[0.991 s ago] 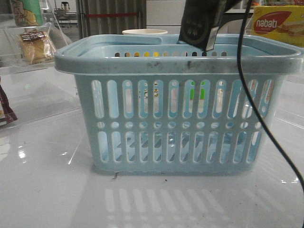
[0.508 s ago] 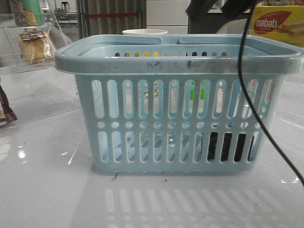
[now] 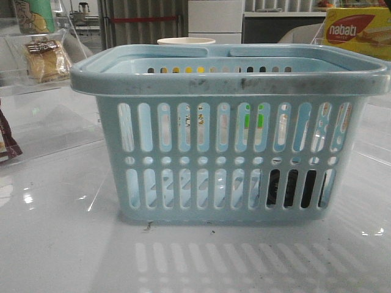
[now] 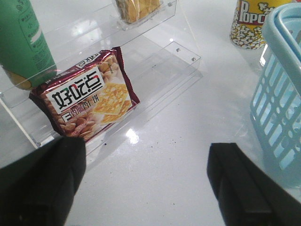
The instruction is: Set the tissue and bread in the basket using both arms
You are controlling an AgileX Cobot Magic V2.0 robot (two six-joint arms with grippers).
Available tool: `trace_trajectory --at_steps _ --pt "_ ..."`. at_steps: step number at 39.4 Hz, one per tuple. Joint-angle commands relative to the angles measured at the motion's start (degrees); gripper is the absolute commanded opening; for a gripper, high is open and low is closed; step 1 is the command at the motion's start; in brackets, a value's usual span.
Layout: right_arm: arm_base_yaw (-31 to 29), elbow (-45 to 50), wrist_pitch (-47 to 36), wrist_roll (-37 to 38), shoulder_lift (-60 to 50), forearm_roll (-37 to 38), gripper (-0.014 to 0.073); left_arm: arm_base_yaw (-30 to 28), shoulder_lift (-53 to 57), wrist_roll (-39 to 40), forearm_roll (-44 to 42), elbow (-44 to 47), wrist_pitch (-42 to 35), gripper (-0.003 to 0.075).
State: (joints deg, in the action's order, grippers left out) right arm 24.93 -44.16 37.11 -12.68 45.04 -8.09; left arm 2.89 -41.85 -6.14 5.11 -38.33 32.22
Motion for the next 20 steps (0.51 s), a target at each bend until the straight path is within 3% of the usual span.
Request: trace_trajectory --at_steps 1,12,20 --pt "0.0 -1.5 -0.7 -0.6 -0.8 0.3 0.0551 0.2 -6.1 0.5 0.6 -5.8 -5.1 0.0603" --pt "0.0 -1.5 0.5 -0.6 -0.8 0.3 0.0551 0.2 -34.4 0.5 0.6 -27.0 -9.7 0.0603" --pt "0.0 -1.5 0.5 -0.6 -0.8 0.3 0.0551 -2.5 -55.2 0.5 8.7 -47.3 -9.6 0.0603"
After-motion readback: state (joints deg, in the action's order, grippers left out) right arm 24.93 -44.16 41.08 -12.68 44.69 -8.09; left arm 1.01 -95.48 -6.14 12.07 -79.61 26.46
